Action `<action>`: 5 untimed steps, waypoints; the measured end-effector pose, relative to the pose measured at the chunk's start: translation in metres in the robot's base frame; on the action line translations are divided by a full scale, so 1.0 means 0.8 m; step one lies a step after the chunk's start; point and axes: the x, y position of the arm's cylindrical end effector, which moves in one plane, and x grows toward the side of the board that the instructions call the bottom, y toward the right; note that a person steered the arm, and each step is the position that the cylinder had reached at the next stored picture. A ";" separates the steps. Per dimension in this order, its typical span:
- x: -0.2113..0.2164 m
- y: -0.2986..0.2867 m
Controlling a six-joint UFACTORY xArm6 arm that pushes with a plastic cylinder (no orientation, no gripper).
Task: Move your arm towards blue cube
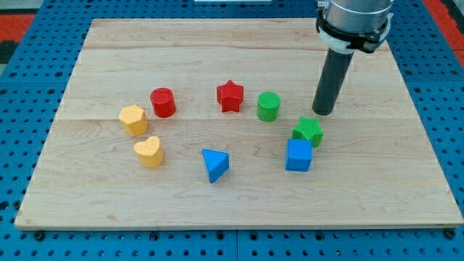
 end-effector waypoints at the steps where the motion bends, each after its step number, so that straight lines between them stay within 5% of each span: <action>1: -0.058 0.030; 4: -0.004 0.003; 5: 0.052 0.087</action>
